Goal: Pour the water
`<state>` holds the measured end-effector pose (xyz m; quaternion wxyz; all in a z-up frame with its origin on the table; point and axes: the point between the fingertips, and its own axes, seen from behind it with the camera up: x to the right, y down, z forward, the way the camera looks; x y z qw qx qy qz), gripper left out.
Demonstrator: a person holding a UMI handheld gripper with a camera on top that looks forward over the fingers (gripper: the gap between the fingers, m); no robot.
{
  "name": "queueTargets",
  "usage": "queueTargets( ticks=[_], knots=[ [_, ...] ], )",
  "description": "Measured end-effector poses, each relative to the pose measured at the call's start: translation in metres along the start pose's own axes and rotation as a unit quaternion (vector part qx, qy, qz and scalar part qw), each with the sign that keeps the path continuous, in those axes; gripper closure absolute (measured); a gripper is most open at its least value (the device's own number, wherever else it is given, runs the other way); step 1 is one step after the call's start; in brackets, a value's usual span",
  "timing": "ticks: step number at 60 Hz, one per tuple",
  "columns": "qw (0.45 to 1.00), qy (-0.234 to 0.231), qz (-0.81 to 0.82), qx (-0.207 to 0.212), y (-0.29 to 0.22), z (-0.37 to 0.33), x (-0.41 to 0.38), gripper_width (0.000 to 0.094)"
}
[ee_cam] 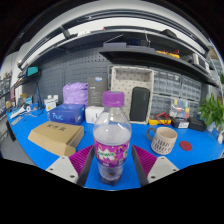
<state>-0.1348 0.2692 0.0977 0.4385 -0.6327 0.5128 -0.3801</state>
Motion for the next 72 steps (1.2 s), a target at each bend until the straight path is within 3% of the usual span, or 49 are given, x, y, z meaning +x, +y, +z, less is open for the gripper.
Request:
queueTargets(
  ticks=[2,6,10,12,13,15,16,19,20,37,53,61,72],
  knots=[
    [1.0,-0.001,0.003,0.004,-0.002,0.006,-0.003,0.02],
    [1.0,-0.007,0.008,0.016,-0.007,0.012,-0.009,0.0425],
    [1.0,-0.008,0.006,0.019,-0.006,0.015,-0.009,0.0466],
    [1.0,-0.009,0.005,0.024,-0.006,0.014,-0.008,0.0443],
    [1.0,-0.01,0.007,0.027,-0.007,0.016,-0.008,0.0495],
    [0.999,-0.013,0.01,0.036,-0.008,0.014,-0.008,0.0486],
    [0.999,-0.014,0.012,0.04,-0.008,0.013,-0.007,0.0525],
    [0.998,-0.015,0.022,0.049,-0.009,0.014,-0.005,0.05],
    [0.998,-0.016,0.023,0.052,-0.009,0.013,-0.005,0.0551],
    [0.998,-0.025,0.046,0.033,-0.009,0.019,-0.001,0.0554],
    [0.974,-0.034,0.222,-0.007,-0.045,0.065,0.038,0.0555],
    [0.917,-0.052,0.395,-0.01,-0.069,0.09,0.054,0.0554],
    [0.79,-0.061,0.609,0.023,-0.093,0.109,0.086,0.0553]
  ],
)
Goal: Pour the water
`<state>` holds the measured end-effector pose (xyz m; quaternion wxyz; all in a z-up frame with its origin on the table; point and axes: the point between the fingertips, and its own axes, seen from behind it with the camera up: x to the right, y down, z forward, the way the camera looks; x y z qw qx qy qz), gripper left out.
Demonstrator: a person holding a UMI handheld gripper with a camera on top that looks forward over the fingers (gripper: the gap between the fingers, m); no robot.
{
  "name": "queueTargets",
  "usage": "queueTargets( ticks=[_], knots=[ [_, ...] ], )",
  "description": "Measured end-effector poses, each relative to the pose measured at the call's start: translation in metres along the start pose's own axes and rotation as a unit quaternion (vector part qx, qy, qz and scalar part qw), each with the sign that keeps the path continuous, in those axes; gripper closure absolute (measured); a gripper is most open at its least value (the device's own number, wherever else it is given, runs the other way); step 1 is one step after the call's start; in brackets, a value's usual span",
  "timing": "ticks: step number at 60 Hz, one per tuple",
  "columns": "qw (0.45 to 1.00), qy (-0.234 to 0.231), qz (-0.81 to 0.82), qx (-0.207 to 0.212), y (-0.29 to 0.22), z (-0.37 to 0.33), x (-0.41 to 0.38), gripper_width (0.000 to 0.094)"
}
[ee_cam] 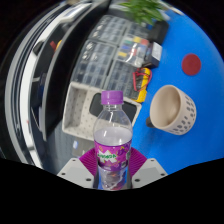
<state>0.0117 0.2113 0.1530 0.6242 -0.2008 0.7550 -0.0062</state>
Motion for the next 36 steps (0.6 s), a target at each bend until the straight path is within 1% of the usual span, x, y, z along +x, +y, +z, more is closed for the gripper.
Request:
queueTargets(
  ticks=[8,18,26,31,36],
  knots=[
    [0.992,-0.016,0.125,0.021,-0.021,0.008,-0.001,0.0555],
    [0.969,-0.02,0.245,-0.003,-0.018,0.017,0.0,0.0556],
    [0.946,-0.024,0.324,0.0,-0.022,0.019,-0.001,0.0555],
    [0.938,-0.018,0.345,0.004,-0.024,0.02,0.001,0.0558],
    [0.94,-0.016,0.34,-0.005,-0.021,0.02,0.001,0.0556]
  ],
)
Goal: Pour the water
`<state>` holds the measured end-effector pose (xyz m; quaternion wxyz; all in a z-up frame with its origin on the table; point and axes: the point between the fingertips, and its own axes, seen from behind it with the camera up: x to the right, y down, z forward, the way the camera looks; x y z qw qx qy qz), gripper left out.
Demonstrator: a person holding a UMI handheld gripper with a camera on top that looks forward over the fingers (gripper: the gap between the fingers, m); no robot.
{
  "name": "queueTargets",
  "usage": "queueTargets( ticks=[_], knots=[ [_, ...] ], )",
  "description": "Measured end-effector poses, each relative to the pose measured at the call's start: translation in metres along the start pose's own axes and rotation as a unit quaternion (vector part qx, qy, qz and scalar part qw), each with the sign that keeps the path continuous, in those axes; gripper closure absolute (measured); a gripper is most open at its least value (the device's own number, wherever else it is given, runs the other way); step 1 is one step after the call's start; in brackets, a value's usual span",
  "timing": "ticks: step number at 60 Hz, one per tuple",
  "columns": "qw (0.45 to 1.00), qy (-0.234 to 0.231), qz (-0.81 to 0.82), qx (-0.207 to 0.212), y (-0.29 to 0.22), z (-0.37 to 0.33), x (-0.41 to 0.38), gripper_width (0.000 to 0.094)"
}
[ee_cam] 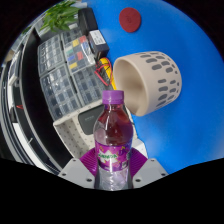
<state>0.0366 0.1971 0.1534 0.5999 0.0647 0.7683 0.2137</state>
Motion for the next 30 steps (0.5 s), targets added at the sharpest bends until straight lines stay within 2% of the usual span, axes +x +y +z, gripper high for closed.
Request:
queueTargets(
  ticks=[9,17,23,30],
  knots=[
    [0.996,0.017,-0.081,-0.016,0.004,-0.001,-0.002,0.0555],
    [0.965,0.024,-0.262,-0.014,-0.007,-0.014,-0.036,0.0554],
    [0.908,0.018,-0.418,0.028,-0.038,-0.024,-0.078,0.0553],
    [0.806,0.04,-0.586,0.072,-0.076,-0.042,-0.128,0.0554]
  ],
)
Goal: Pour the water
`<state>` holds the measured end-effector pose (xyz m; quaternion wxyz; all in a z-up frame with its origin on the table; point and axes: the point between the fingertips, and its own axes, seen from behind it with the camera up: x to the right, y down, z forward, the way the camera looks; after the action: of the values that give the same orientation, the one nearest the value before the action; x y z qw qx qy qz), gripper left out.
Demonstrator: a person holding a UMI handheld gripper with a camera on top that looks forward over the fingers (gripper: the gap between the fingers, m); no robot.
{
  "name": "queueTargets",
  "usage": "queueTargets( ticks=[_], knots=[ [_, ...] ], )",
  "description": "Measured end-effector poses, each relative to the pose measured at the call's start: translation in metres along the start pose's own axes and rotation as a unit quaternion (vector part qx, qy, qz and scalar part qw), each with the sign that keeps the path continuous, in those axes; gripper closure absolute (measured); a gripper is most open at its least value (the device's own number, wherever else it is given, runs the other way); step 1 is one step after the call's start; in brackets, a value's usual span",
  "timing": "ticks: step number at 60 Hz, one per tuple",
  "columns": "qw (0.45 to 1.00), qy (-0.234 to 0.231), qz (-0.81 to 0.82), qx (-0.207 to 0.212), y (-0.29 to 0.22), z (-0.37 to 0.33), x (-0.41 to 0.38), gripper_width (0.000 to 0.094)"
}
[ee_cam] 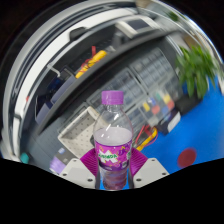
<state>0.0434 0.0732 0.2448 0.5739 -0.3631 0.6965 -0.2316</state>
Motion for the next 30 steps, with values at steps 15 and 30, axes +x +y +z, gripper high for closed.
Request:
queueTargets(
  ticks=[15,30],
  knots=[
    [0.965,0.074,-0.252,0.0,-0.041,0.002,0.089,0.0555],
    [0.943,0.102,-0.317,-0.013,-0.022,0.015,0.18,0.0556]
  ],
)
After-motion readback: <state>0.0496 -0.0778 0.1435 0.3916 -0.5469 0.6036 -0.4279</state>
